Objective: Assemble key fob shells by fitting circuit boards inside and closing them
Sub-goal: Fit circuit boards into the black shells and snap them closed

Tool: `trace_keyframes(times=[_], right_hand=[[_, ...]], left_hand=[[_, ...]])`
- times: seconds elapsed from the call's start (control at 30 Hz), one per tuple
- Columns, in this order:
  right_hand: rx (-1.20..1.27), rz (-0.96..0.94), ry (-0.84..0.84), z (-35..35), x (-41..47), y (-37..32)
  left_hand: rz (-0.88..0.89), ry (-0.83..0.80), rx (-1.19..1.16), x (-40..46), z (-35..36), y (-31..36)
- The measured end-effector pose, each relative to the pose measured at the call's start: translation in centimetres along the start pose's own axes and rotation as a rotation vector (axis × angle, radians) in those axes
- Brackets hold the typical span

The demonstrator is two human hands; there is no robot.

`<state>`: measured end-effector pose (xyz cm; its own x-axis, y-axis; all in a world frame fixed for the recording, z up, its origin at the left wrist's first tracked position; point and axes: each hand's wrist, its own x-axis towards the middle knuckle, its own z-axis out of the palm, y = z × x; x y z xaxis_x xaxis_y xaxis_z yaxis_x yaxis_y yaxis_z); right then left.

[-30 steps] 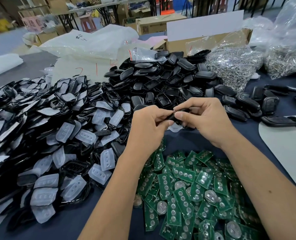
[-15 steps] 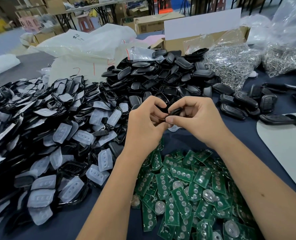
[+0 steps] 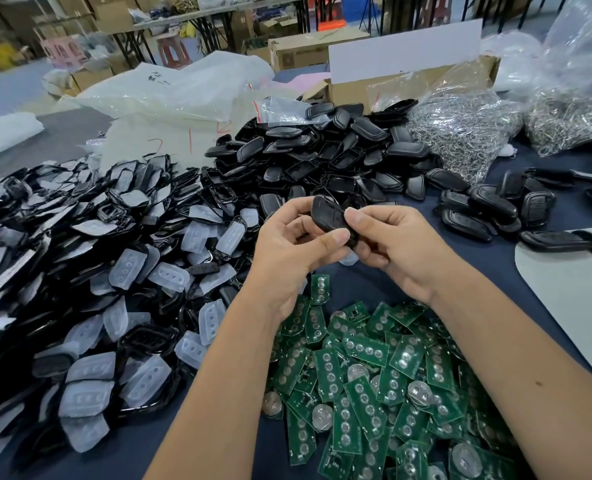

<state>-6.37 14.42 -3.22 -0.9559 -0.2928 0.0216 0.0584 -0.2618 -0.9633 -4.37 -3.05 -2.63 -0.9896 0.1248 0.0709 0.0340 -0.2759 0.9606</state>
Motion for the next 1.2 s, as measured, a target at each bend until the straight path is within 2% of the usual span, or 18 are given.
trace_keyframes(times=[0.2, 0.47, 0.77, 0.97, 1.2], right_hand=[[0.230, 0.153, -0.153, -0.4, -0.3, -0.5], [0.331, 0.214, -0.184, 0.4, -0.3, -0.2], [0.286, 0.157, -0.039, 0.3, 0.0, -0.1], [0.044, 0.017, 0.137, 0.6, 0.2, 0.2], [-0.023, -0.053, 0.192, 0.9, 0.2, 0.3]], left_hand=[[-0.027, -0.176, -0.156, -0.1, -0.8, 0.7], [-0.014, -0.136, -0.148, -0.2, -0.7, 0.6], [0.019, -0.069, -0.155, 0.0, -0.7, 0.6], [-0.004, 0.070, -0.100, 0.3, -0.6, 0.1], [0.017, 0.084, -0.099, 0.3, -0.6, 0.1]])
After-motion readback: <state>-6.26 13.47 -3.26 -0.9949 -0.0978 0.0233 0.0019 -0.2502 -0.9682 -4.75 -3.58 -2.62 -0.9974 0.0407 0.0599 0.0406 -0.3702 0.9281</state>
